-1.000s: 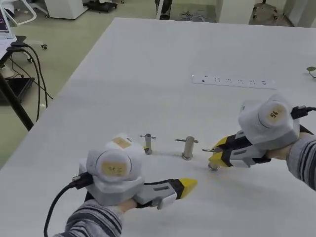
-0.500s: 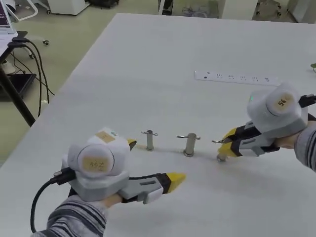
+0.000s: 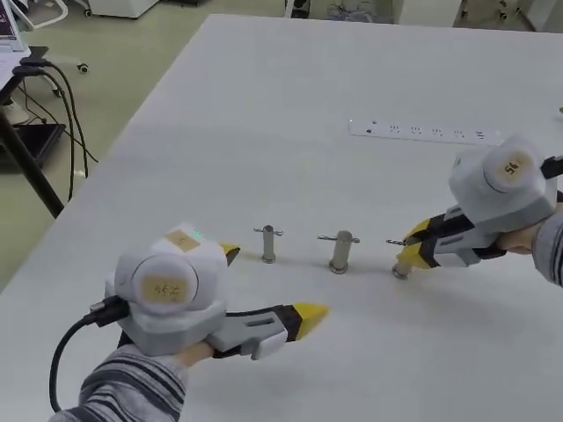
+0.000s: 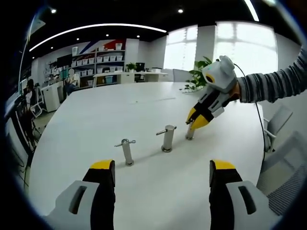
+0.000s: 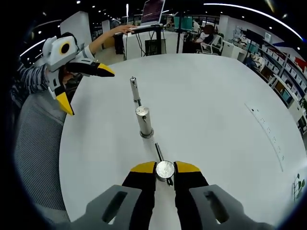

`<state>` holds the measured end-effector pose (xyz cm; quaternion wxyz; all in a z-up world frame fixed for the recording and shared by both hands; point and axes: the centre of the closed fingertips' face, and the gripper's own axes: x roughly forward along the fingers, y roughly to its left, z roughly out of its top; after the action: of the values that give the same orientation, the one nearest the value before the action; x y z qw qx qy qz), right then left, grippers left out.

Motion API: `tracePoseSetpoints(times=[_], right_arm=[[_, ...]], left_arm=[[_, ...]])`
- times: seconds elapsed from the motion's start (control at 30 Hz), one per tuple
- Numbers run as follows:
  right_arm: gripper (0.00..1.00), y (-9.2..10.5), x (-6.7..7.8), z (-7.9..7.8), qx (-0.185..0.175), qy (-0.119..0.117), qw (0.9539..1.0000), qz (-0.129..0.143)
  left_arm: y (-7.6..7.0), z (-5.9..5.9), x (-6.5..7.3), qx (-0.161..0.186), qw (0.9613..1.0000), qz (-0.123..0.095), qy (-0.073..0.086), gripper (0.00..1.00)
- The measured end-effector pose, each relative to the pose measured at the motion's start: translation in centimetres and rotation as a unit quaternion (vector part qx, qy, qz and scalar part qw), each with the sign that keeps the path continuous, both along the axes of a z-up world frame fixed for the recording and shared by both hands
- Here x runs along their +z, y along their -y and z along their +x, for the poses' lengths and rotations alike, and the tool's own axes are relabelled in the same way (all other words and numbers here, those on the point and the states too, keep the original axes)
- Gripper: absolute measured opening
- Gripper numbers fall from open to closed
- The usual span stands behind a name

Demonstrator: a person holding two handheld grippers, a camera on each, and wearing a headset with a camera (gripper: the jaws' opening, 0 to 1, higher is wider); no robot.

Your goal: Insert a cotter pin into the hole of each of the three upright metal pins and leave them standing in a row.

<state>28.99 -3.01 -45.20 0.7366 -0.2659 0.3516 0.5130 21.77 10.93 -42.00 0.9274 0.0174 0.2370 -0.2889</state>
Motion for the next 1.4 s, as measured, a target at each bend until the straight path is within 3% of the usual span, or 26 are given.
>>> tracePoseSetpoints(times=[0.3, 0.4, 0.43, 0.57, 0.8, 1.0, 1.27, 1.33, 1.4], right_arm=[[0.09, 0.1, -0.2, 0.3, 0.009, -0.003, 0.9999, 0.007], [0.10, -0.1, 0.0, 0.3, 0.032, 0.023, 0.9992, 0.003], [0.11, -0.2, 0.1, 0.1, 0.029, 0.021, 0.9993, 0.006], [0.27, -0.2, 0.7, 0.3, 0.015, 0.034, 0.9993, 0.007], [0.41, -0.1, 2.0, -0.5, -0.035, 0.031, 0.9980, 0.042], [0.50, 0.2, 2.9, -1.6, -0.099, 0.022, 0.9911, 0.085], [0.60, 0.6, 4.3, -2.9, -0.177, 0.030, 0.9736, 0.141], [0.62, 0.7, 4.3, -3.4, -0.186, 0.029, 0.9712, 0.147], [0.63, 1.0, 4.3, -3.6, -0.210, 0.025, 0.9650, 0.155]], left_arm=[[-0.3, 0.2, -0.1, 0.007, 1.0000, -0.003, -0.001, 0.88], [-0.3, 0.2, -0.1, 0.007, 1.0000, -0.005, -0.002, 0.92], [-0.3, 0.2, -0.1, 0.007, 1.0000, -0.005, -0.002, 0.92], [-0.3, 0.3, 0.1, 0.008, 0.9999, -0.009, 0.000, 0.96], [-0.8, 0.6, 0.6, 0.017, 0.9998, -0.007, 0.004, 0.99], [-1.0, 0.8, 1.2, 0.019, 0.9998, -0.008, 0.006, 0.99], [-1.2, 0.8, 1.3, 0.024, 0.9997, -0.009, 0.001, 0.99], [-1.2, 0.8, 1.3, 0.025, 0.9996, -0.013, -0.002, 0.99], [-1.2, 0.8, 1.3, 0.027, 0.9995, -0.016, -0.002, 0.99]])
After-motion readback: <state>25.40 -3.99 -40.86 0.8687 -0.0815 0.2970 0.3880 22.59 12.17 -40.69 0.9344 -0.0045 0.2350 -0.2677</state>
